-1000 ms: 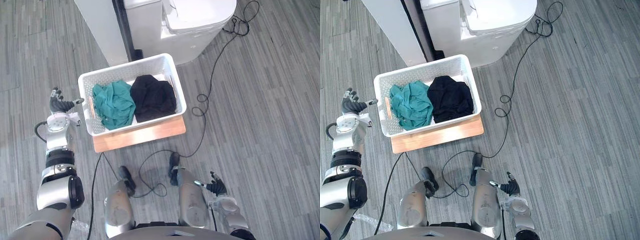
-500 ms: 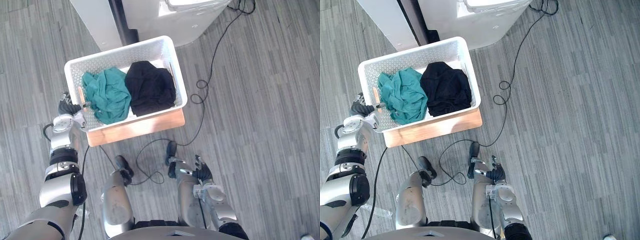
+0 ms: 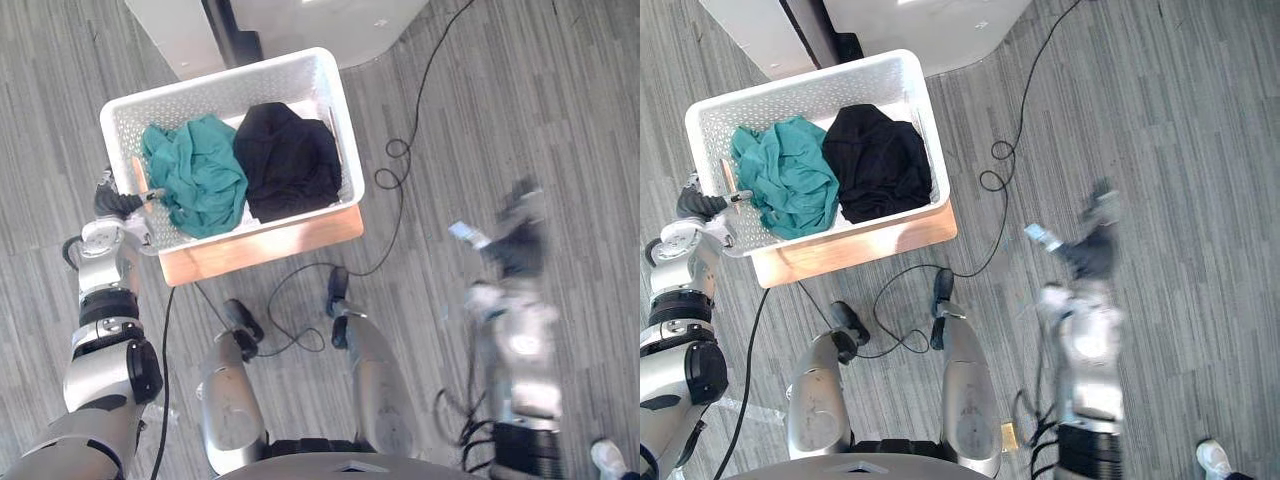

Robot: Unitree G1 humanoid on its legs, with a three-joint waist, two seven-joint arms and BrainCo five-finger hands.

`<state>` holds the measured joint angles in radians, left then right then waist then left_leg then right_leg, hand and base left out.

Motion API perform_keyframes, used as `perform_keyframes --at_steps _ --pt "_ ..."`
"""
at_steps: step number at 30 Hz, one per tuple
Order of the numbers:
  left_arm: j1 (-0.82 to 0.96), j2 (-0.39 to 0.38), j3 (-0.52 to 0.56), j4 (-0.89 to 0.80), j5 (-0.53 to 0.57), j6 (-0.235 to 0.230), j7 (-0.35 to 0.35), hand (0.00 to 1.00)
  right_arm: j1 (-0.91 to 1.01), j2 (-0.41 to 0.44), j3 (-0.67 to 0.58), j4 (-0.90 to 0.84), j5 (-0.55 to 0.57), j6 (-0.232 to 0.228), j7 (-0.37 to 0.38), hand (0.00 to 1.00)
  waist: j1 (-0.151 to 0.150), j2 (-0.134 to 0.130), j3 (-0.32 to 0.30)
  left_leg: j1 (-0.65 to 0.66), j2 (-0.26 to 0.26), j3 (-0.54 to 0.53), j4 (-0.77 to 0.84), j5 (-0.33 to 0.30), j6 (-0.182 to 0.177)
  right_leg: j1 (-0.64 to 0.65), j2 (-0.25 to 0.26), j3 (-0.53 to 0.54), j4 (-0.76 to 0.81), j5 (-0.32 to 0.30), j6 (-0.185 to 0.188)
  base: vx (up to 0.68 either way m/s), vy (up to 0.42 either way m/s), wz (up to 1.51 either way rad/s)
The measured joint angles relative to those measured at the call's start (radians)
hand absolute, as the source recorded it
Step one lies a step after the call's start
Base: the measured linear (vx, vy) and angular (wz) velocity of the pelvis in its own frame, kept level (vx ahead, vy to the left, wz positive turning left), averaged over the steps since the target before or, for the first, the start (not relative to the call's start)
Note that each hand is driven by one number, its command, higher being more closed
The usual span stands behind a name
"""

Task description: Pick up the laundry basket with both hands and put the clothes into the washing machine.

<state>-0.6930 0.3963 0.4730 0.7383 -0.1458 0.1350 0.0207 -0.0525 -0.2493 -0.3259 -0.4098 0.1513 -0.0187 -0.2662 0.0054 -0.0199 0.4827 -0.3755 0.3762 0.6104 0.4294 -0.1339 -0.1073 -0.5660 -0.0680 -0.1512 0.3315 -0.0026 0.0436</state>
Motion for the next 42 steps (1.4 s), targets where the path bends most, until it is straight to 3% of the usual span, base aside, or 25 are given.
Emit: perform_keyframes --at_steps 4,10,15,19,25,29,37,42 --pt "-0.005 -0.002 -0.007 -0.026 -0.038 -0.001 0.004 0.00 -0.171 -0.082 -0.029 0.058 0.026 -0.027 -0.050 0.00 0.000 0.000 0.000 -0.029 0.009 -0.016 0.016 -0.001 0.000 -0.012 0.001 -0.013 0.000 0.006 -0.003 0.01 -0.018 0.07" --pt "-0.073 -0.001 -0.134 -0.032 -0.121 -0.028 0.009 0.00 -0.422 -0.128 0.050 0.351 0.168 0.002 -0.037 0.00 0.026 0.000 0.000 -0.099 0.017 -0.090 0.043 0.006 0.008 -0.016 -0.007 -0.071 -0.006 0.011 -0.005 0.02 -0.018 0.24" --pt "-0.107 0.029 -0.249 -0.034 -0.128 -0.029 -0.010 0.00 -0.548 -0.170 0.199 0.490 0.340 0.007 0.111 0.00 0.038 0.000 0.000 -0.134 0.014 -0.124 0.057 0.010 0.014 -0.015 -0.015 -0.098 -0.019 0.022 -0.005 0.03 0.005 0.16" --pt "-0.147 0.072 -0.354 -0.032 -0.132 -0.023 -0.031 0.00 -0.699 -0.246 0.354 0.666 0.435 0.072 0.223 0.00 0.044 0.000 0.000 -0.167 0.013 -0.149 0.057 0.022 0.022 -0.014 -0.015 -0.124 -0.041 0.039 -0.010 0.02 -0.010 0.15" --pt "-0.181 0.126 -0.459 -0.029 -0.146 -0.028 -0.058 0.00 -0.875 -0.326 0.525 0.834 0.430 0.131 0.324 0.00 0.050 0.000 0.000 -0.199 0.009 -0.171 0.049 0.039 0.024 -0.027 -0.017 -0.144 -0.049 0.046 -0.019 0.03 -0.021 0.10" --pt "-0.213 0.162 -0.537 -0.015 -0.168 -0.046 -0.080 0.00 -0.972 -0.400 0.638 1.013 0.352 0.154 0.385 0.00 0.050 0.000 0.000 -0.218 0.004 -0.187 0.039 0.054 0.025 -0.027 -0.016 -0.162 -0.069 0.060 -0.024 0.04 -0.017 0.09" --pt "-0.275 0.205 -0.651 0.027 -0.186 -0.066 -0.100 0.00 -1.020 -0.410 0.733 1.181 0.235 0.157 0.464 0.00 0.047 0.002 -0.001 -0.245 0.001 -0.202 0.040 0.063 0.034 -0.026 -0.014 -0.174 -0.109 0.091 -0.026 0.01 -0.004 0.04" --pt "-0.285 0.228 -0.694 0.027 -0.186 -0.069 -0.101 0.00 -1.046 -0.412 0.767 1.214 0.234 0.149 0.484 0.00 0.046 0.002 -0.003 -0.254 0.001 -0.200 0.039 0.067 0.037 -0.026 -0.011 -0.179 -0.126 0.103 -0.028 0.02 -0.003 0.01"
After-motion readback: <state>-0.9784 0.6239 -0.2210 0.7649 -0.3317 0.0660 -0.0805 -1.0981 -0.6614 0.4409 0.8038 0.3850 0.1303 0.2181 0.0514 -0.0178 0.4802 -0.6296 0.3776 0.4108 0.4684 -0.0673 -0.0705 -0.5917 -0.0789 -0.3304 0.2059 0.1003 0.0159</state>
